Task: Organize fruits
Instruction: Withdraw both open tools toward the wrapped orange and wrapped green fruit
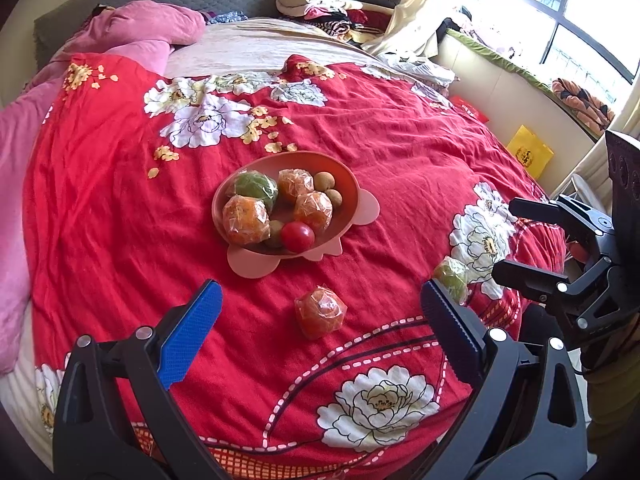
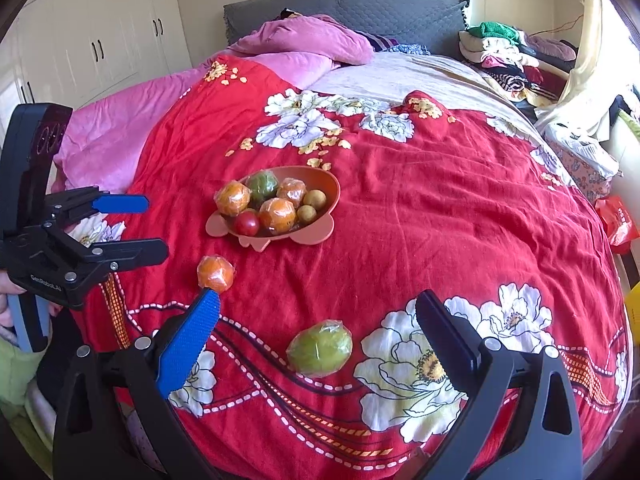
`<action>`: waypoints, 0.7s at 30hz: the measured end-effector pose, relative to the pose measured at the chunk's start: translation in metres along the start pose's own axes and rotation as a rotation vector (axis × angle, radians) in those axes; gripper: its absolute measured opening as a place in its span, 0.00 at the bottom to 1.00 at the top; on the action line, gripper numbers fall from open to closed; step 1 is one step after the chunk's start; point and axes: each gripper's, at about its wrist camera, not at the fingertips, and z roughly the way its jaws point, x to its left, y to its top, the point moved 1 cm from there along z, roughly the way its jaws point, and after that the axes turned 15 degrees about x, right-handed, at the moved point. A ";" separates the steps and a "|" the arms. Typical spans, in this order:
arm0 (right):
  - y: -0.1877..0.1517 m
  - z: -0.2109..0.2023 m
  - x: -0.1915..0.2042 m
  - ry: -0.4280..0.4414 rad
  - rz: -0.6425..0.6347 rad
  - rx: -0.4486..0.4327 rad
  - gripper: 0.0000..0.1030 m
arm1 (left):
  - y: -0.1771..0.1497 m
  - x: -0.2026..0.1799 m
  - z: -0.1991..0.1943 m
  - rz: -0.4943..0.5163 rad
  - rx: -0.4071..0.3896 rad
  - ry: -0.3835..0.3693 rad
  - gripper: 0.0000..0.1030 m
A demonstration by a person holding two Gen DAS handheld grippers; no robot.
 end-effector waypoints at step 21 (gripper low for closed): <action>-0.019 0.060 -0.007 -0.070 -0.040 0.161 0.95 | -0.009 -0.001 0.035 -0.005 0.082 0.006 0.90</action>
